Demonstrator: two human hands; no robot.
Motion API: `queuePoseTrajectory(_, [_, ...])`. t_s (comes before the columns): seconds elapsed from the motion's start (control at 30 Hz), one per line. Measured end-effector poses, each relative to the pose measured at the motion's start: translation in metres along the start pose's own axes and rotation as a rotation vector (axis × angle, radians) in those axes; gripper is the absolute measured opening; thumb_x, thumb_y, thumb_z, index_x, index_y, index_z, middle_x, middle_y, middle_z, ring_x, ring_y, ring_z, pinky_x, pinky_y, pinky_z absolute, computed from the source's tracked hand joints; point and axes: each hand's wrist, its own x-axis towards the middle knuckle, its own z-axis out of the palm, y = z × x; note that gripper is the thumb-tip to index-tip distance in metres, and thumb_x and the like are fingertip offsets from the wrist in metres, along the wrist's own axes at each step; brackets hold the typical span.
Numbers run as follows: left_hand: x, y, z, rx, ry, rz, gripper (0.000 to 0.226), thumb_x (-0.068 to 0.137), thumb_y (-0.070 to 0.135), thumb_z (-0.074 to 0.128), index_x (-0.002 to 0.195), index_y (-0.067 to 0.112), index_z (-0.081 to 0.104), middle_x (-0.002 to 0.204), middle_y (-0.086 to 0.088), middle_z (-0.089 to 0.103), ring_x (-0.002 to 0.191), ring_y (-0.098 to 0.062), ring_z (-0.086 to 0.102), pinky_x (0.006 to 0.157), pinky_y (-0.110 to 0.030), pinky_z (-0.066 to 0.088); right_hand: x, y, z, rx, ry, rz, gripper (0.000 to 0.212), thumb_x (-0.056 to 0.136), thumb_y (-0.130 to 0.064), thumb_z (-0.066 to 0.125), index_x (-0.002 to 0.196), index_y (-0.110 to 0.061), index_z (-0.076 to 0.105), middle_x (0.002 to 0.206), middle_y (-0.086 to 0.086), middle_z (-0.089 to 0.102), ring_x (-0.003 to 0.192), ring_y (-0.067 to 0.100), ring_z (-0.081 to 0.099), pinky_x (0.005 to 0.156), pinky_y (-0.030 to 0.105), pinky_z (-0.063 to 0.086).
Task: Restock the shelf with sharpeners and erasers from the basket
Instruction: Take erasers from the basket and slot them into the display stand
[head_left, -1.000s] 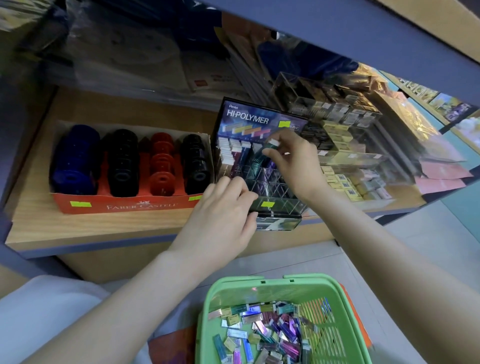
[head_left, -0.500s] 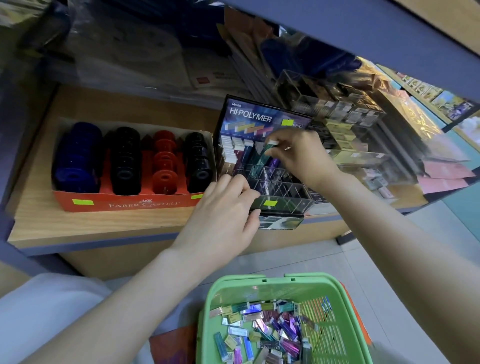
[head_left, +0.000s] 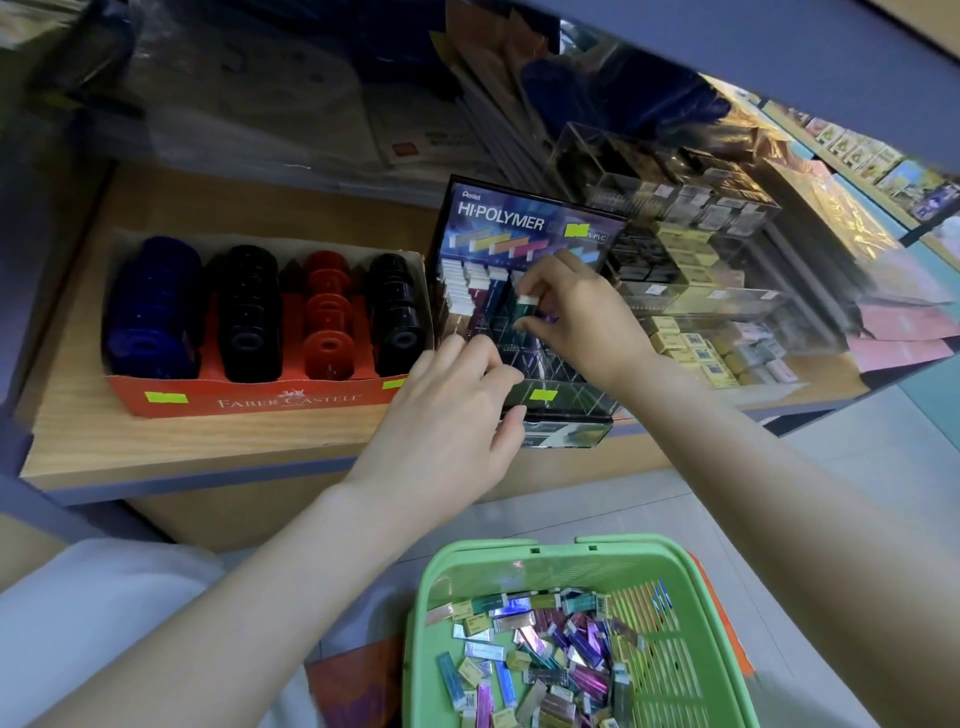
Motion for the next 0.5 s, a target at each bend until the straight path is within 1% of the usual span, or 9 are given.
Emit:
queuePoseTrajectory(0.07, [0.000, -0.001, 0.001, 0.006, 0.004, 0.009, 0.044, 0.088, 0.035, 0.035, 0.106, 0.012, 0.067, 0.093, 0.002, 0.054, 0.089, -0.019, 0.049, 0.083, -0.034, 0.042, -0.003, 0.001, 0.001, -0.057, 0.044, -0.003, 0.028, 0.079, -0.014, 0.074, 0.101, -0.009, 0.058, 0.106, 0.006, 0.055, 0.091, 0.023, 0.057, 0.068, 0.042, 0.052])
queuePoseTrajectory(0.13, [0.000, -0.003, 0.002, 0.005, 0.012, 0.023, 0.044, 0.088, 0.034, 0.034, 0.109, 0.012, 0.066, 0.094, 0.001, 0.054, 0.091, -0.018, 0.047, 0.085, -0.031, 0.037, -0.005, 0.001, 0.001, -0.103, 0.066, 0.008, 0.026, 0.082, -0.018, 0.071, 0.104, -0.010, 0.059, 0.108, 0.006, 0.055, 0.097, 0.024, 0.056, 0.067, 0.038, 0.050])
queuePoseTrajectory(0.23, [-0.001, -0.006, 0.004, 0.011, 0.014, 0.043, 0.043, 0.089, 0.031, 0.035, 0.112, 0.010, 0.065, 0.096, 0.000, 0.053, 0.092, -0.016, 0.042, 0.085, -0.028, 0.031, -0.011, -0.003, -0.001, -0.117, 0.120, -0.015, 0.024, 0.090, -0.019, 0.061, 0.112, -0.008, 0.060, 0.110, 0.010, 0.059, 0.099, 0.028, 0.057, 0.068, 0.037, 0.051])
queuePoseTrajectory(0.3, [-0.004, -0.006, 0.005, 0.041, 0.031, 0.069, 0.040, 0.088, 0.025, 0.039, 0.112, 0.007, 0.065, 0.098, -0.003, 0.055, 0.094, -0.018, 0.043, 0.086, -0.030, 0.032, -0.023, -0.007, -0.004, -0.109, 0.176, -0.022, 0.026, 0.093, -0.018, 0.056, 0.116, -0.006, 0.060, 0.110, 0.011, 0.060, 0.100, 0.029, 0.057, 0.069, 0.031, 0.046])
queuePoseTrajectory(0.37, [-0.011, -0.004, 0.008, 0.090, 0.088, 0.133, 0.032, 0.086, 0.016, 0.048, 0.109, 0.004, 0.065, 0.101, -0.010, 0.058, 0.099, -0.024, 0.046, 0.090, -0.035, 0.033, -0.044, -0.011, -0.009, -0.078, 0.247, -0.017, 0.023, 0.095, -0.019, 0.053, 0.112, -0.006, 0.060, 0.106, 0.011, 0.059, 0.097, 0.026, 0.054, 0.070, 0.029, 0.040])
queuePoseTrajectory(0.43, [-0.022, 0.001, 0.012, 0.104, 0.129, 0.222, 0.026, 0.083, 0.010, 0.053, 0.104, 0.002, 0.066, 0.100, -0.013, 0.060, 0.098, -0.026, 0.048, 0.090, -0.036, 0.034, -0.076, -0.011, -0.012, -0.050, 0.327, -0.022, 0.019, 0.094, -0.018, 0.049, 0.103, -0.005, 0.060, 0.097, 0.011, 0.057, 0.091, 0.023, 0.048, 0.073, 0.030, 0.038])
queuePoseTrajectory(0.5, [-0.037, 0.005, 0.020, 0.104, 0.091, 0.286, 0.024, 0.084, 0.011, 0.051, 0.100, 0.004, 0.066, 0.096, -0.010, 0.060, 0.093, -0.025, 0.048, 0.086, -0.034, 0.034, -0.115, -0.007, -0.008, -0.044, 0.359, -0.007, 0.016, 0.093, -0.015, 0.048, 0.095, -0.004, 0.060, 0.089, 0.009, 0.055, 0.083, 0.022, 0.045, 0.070, 0.029, 0.035])
